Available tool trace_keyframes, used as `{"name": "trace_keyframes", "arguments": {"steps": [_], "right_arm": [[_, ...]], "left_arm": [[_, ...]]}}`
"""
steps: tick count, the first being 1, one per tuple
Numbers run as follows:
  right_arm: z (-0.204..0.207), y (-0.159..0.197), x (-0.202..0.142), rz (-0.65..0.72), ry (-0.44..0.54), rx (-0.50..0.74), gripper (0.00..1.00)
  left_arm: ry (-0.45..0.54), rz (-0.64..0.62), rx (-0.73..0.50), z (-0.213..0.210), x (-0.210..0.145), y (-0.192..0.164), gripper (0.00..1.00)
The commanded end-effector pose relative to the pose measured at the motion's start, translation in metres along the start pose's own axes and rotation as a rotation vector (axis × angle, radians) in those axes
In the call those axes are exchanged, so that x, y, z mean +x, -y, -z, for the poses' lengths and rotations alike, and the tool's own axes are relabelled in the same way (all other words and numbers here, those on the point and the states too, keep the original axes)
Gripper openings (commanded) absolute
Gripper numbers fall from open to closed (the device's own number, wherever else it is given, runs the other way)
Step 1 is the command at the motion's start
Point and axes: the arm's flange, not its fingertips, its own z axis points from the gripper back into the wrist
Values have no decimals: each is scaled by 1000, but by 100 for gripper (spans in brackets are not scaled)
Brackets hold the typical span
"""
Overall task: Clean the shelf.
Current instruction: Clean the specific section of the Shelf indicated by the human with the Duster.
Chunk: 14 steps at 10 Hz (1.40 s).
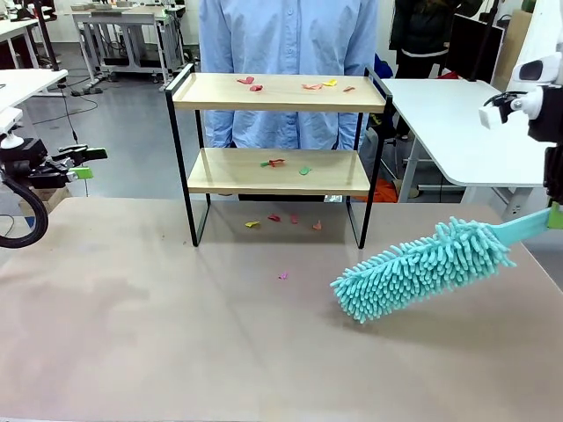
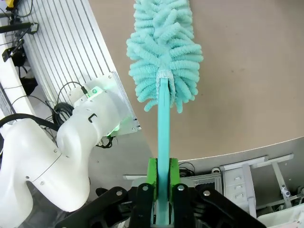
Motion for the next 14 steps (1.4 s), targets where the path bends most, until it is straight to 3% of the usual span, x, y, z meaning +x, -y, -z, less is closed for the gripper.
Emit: {"name": "trace_keyframes", "arguments": {"steps": [1,14], "right_arm": [[-1,-2,-4,0,-7,-5,13],[-1,-2,-4,0,-7,-5,13]], "left_arm": [[0,2,-3,0,3,2,100],[0,2,-3,0,3,2,100]]}}
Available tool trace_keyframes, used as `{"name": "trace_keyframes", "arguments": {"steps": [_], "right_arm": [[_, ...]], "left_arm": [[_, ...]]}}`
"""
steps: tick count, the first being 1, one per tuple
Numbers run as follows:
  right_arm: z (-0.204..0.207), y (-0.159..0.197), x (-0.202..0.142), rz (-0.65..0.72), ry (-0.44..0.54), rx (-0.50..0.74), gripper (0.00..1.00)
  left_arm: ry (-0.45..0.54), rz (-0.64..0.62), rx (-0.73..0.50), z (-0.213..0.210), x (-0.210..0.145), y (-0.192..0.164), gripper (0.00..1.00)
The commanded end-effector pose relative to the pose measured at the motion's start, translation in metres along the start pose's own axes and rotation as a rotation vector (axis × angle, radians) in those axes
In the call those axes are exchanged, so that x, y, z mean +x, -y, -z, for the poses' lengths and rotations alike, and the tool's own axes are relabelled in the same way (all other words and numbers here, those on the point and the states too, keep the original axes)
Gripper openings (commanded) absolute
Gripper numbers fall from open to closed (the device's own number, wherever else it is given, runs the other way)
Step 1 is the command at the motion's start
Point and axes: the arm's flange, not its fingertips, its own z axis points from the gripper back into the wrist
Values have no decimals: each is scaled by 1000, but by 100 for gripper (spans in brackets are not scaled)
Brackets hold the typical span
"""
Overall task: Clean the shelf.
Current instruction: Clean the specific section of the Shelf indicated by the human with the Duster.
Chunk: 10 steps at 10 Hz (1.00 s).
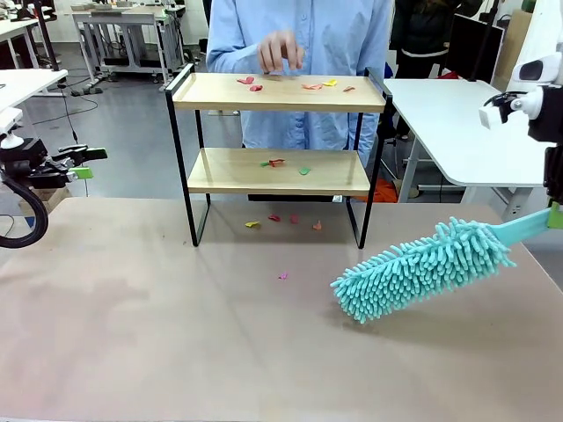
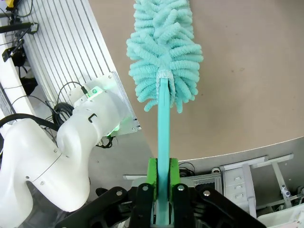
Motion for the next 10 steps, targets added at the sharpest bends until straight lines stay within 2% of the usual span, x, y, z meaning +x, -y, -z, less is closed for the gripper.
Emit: {"name": "trace_keyframes", "arguments": {"steps": [1,10], "right_arm": [[-1,-2,-4,0,-6,-5,13],[-1,-2,-4,0,-6,-5,13]], "left_arm": [[0,2,-3,0,3,2,100],[0,2,-3,0,3,2,100]]}}
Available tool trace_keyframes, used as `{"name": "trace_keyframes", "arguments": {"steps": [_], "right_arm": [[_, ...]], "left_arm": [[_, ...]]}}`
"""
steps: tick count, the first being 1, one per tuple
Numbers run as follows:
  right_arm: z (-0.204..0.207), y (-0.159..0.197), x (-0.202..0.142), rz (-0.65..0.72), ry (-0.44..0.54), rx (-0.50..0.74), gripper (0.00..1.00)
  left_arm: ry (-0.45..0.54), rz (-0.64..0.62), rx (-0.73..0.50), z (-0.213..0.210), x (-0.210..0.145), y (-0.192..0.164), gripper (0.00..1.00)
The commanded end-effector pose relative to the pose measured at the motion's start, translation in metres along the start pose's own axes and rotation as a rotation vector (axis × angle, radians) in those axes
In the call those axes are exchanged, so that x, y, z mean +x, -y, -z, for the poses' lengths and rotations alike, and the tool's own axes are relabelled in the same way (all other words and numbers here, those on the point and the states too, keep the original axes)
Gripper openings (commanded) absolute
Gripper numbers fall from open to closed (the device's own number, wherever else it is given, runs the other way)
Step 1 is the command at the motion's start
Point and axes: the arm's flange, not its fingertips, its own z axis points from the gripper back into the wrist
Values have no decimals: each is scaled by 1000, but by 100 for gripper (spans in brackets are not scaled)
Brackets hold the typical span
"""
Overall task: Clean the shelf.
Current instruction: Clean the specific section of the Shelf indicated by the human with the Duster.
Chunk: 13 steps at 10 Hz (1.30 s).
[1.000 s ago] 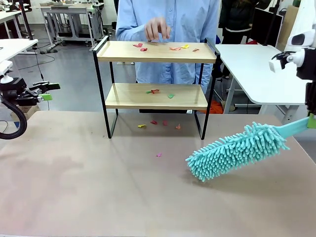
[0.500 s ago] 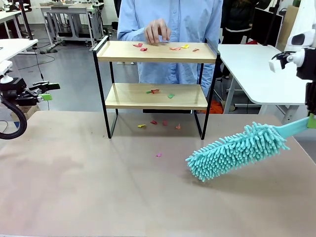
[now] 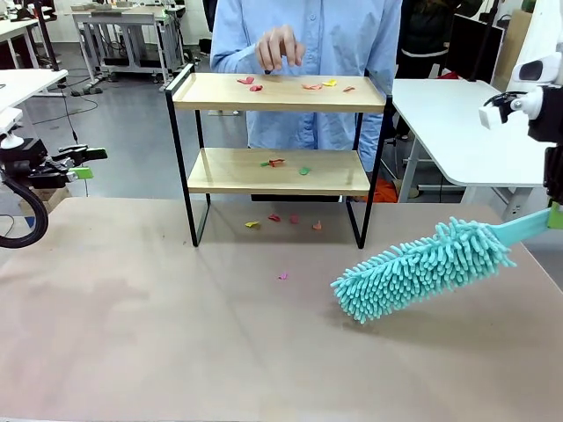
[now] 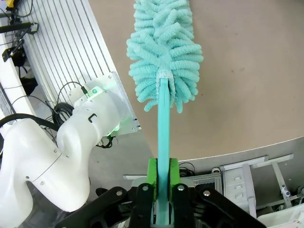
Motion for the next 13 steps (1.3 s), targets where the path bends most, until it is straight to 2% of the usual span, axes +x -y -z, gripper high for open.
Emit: {"name": "trace_keyframes", "arguments": {"steps": [1,13], "right_arm": [[-1,-2,-4,0,-6,-5,13],[-1,-2,-4,0,-6,-5,13]], "left_arm": [[0,2,-3,1,3,2,100],[0,2,-3,1,3,2,100]]}}
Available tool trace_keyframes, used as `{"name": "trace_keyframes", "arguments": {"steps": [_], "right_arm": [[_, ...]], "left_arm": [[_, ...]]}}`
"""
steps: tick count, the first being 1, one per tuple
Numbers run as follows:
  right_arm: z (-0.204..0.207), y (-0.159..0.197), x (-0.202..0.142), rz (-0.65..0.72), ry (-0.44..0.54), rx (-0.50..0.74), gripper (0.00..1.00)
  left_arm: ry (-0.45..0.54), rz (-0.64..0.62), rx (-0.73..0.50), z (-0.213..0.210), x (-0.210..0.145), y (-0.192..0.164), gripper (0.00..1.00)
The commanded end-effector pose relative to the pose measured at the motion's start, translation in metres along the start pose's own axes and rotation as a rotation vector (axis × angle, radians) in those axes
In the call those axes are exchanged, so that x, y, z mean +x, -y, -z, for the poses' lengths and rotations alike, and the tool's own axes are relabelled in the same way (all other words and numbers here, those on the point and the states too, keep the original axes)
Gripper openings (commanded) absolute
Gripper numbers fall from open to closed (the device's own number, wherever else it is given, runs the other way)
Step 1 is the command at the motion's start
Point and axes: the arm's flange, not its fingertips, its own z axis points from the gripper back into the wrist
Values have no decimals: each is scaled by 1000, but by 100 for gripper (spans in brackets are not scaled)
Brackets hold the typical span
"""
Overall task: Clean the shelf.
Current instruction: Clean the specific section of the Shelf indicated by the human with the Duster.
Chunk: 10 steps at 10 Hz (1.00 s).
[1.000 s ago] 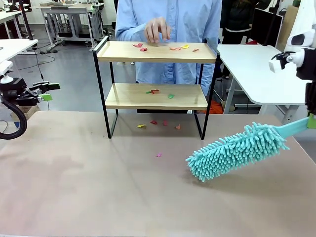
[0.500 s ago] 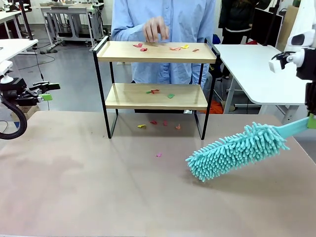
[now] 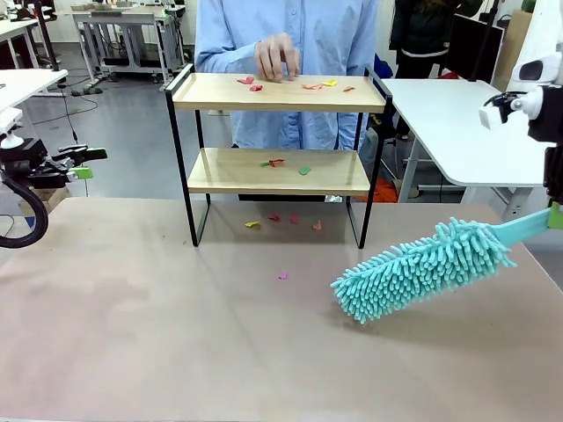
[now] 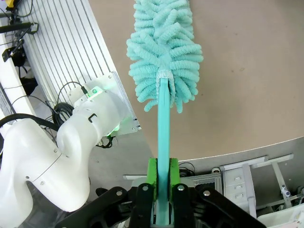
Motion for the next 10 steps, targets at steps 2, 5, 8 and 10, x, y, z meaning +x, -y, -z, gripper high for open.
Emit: {"name": "trace_keyframes", "arguments": {"steps": [2,5,8,10], "right_arm": [[-1,-2,-4,0,-6,-5,13],[-49,-38,18,-38,147,-42,13],[-101,-79,59,-23,215,-33,13],[-127,-120,95,54,321,-52,13]], "left_arm": [[0,2,-3,0,3,2,100],[0,2,-3,0,3,2,100],[0,2,-3,0,3,2,100],[0,2,-3,0,3,2,100]]}}
